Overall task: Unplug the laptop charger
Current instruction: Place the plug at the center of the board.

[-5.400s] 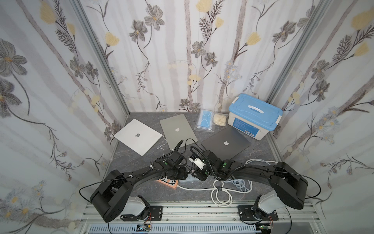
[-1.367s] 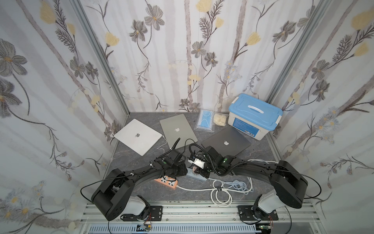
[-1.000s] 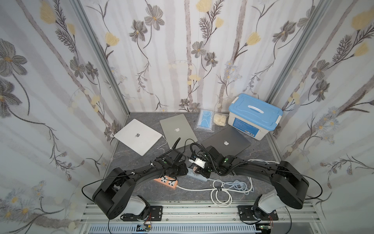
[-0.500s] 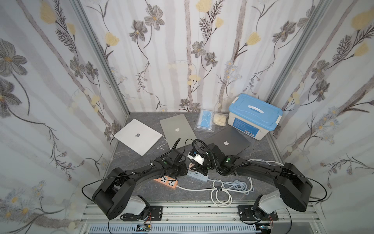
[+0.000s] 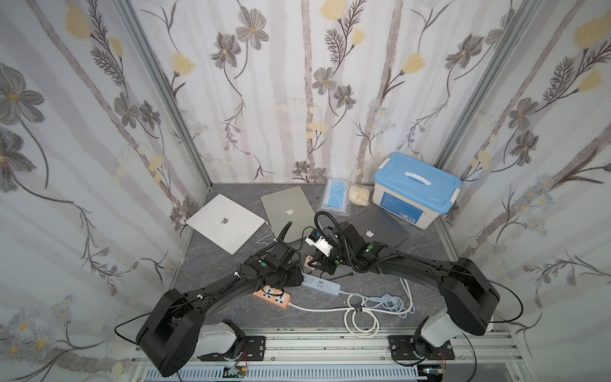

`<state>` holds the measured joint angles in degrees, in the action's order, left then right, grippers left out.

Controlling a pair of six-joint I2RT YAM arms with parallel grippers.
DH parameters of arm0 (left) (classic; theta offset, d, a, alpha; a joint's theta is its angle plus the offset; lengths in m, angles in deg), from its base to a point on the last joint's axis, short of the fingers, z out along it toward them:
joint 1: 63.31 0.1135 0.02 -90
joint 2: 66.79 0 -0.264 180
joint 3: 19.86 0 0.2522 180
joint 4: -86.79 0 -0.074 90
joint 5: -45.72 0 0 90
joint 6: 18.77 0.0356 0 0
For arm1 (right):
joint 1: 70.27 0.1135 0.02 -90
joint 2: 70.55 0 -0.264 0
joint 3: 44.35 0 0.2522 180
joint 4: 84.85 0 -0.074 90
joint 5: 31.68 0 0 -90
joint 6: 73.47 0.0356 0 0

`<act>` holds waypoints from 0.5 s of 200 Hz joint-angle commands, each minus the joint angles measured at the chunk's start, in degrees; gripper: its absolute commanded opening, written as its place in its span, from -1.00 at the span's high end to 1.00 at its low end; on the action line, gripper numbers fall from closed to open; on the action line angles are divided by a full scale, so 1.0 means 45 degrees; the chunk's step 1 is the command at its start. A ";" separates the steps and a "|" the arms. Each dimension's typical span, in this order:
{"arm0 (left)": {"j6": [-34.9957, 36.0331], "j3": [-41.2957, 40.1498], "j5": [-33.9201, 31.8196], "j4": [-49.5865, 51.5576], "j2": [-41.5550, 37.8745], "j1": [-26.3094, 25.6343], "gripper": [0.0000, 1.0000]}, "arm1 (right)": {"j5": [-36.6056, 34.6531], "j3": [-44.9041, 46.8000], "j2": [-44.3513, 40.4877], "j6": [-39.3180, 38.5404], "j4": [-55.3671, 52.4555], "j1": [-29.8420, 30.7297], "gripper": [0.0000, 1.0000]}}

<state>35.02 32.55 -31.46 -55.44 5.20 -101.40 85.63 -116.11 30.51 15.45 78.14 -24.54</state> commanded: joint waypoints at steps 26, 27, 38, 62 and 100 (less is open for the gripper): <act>0.0533 0.0096 -0.0317 0.1486 -0.1227 0.0737 -0.18 | 0.1188 -0.1687 0.1694 0.0763 -0.0144 0.0013 1.00; 0.0539 0.0099 -0.0333 0.1513 -0.1249 0.0753 -0.18 | 0.1212 -0.1714 0.1747 0.0804 -0.0131 0.0013 1.00; 0.0619 0.0077 -0.0384 0.1721 -0.1509 0.0997 -0.19 | 0.1504 -0.2043 0.2121 0.1114 0.0080 0.0016 1.00; 0.0721 -0.0171 -0.0385 0.2079 -0.2220 0.1587 -0.18 | 0.2003 -0.2783 0.3143 0.1683 0.0525 0.0017 1.00; 0.0471 -0.0445 -0.0591 0.2262 -0.3041 0.1803 -0.19 | 0.2049 -0.3914 0.4700 0.2394 0.0482 -0.0079 1.00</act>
<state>37.14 31.09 -33.15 -46.76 -7.22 -93.57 92.58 -131.61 49.13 23.30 78.36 -24.60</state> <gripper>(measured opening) 0.594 0.265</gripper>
